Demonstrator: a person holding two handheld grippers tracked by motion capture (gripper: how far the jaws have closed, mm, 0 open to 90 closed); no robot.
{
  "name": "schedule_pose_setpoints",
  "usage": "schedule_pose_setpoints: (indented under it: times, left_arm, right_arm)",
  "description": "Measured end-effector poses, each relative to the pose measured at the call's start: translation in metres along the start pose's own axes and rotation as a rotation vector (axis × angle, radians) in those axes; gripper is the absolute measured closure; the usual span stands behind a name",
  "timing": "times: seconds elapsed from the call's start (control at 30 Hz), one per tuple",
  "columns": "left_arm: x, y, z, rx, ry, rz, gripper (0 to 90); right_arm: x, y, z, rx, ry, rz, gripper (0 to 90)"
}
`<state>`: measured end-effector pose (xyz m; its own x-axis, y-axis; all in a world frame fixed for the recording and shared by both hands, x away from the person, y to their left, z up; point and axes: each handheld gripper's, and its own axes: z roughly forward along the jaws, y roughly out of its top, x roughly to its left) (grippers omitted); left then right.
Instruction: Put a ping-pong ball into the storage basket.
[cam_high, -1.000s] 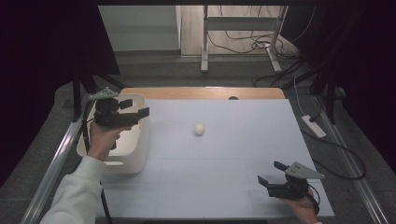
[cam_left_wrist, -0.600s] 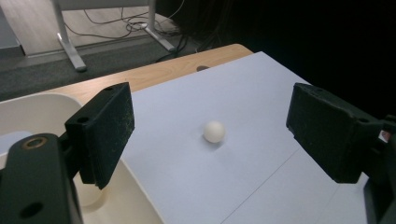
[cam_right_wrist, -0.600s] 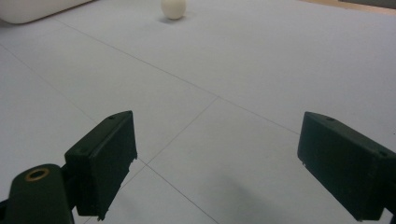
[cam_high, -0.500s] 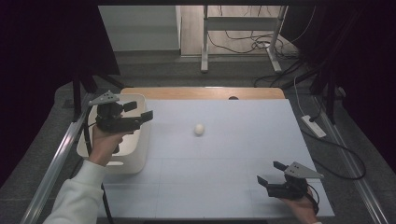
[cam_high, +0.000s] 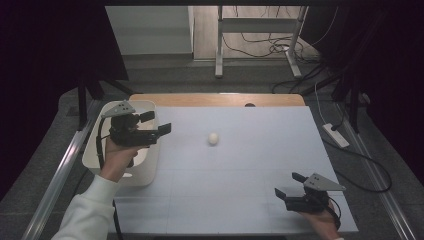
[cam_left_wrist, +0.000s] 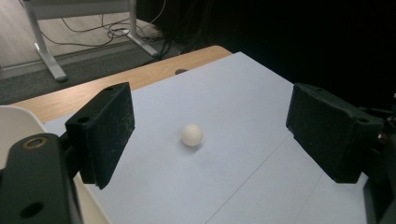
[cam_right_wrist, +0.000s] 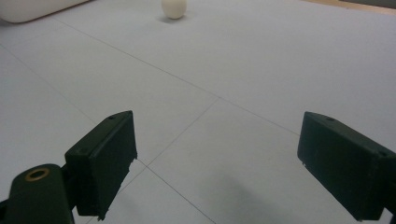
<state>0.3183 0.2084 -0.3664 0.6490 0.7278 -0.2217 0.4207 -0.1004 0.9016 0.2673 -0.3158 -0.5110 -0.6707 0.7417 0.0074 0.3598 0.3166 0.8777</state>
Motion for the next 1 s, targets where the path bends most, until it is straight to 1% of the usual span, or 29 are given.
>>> schedule_pose_setpoints:
  times: [0.03,0.13,0.3,0.57,0.77,0.8,1.0]
  left_arm:
    - [0.000,0.000,0.000,0.000,0.000,0.000,16.4]
    - [-0.006,-0.001,0.004,0.006,-0.018,0.007,16.4]
    - [-0.015,-0.004,0.009,0.020,-0.044,0.031,16.1]
    - [-0.024,-0.006,0.018,0.047,-0.056,0.051,15.9]
    - [-0.027,-0.006,0.024,0.047,-0.069,0.048,15.9]
    - [-0.029,-0.006,0.028,0.057,-0.075,0.049,15.9]
    - [-0.031,-0.007,0.035,0.065,-0.085,0.043,15.9]
  right_arm:
    - [0.000,0.000,0.000,0.000,0.000,0.000,11.7]
    - [-0.001,0.000,-0.001,-0.003,-0.005,0.005,11.7]
    - [-0.002,-0.001,-0.001,-0.001,-0.002,0.003,11.8]
    - [-0.002,-0.001,0.000,-0.003,0.004,0.006,11.9]
    - [-0.002,-0.001,0.000,-0.002,0.003,0.005,11.9]
    - [-0.002,-0.001,0.000,-0.002,0.003,0.005,11.9]
    - [-0.002,-0.001,0.000,-0.003,0.003,0.004,11.9]
